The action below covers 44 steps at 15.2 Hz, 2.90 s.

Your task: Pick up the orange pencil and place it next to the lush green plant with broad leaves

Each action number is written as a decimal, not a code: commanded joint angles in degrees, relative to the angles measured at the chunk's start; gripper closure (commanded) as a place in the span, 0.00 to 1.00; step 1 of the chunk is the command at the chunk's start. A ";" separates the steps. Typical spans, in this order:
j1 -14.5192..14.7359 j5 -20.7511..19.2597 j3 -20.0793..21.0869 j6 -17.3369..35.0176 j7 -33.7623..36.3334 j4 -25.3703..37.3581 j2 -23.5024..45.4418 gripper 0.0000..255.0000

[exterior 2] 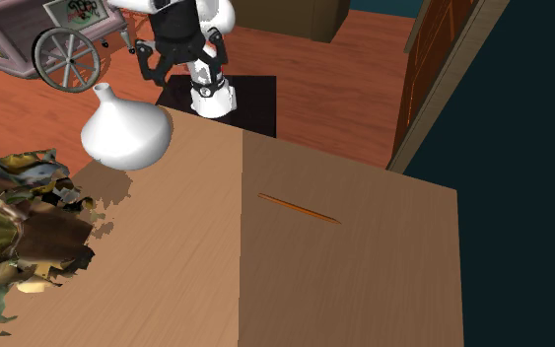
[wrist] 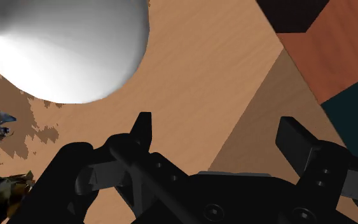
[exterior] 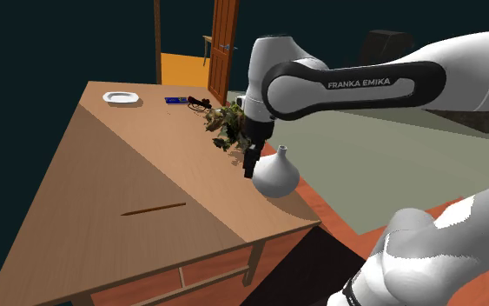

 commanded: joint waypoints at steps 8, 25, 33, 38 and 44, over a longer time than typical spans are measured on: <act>3.45 -5.85 4.49 12.87 -5.97 6.69 15.67 0.00; 9.13 -20.50 8.48 26.76 -8.76 17.88 37.55 0.00; 9.14 -21.29 8.12 28.22 -8.26 17.68 38.88 0.00; 9.14 -21.29 8.12 28.21 -8.26 17.68 38.88 1.00; 9.17 -21.30 8.12 28.20 -8.23 17.71 38.91 1.00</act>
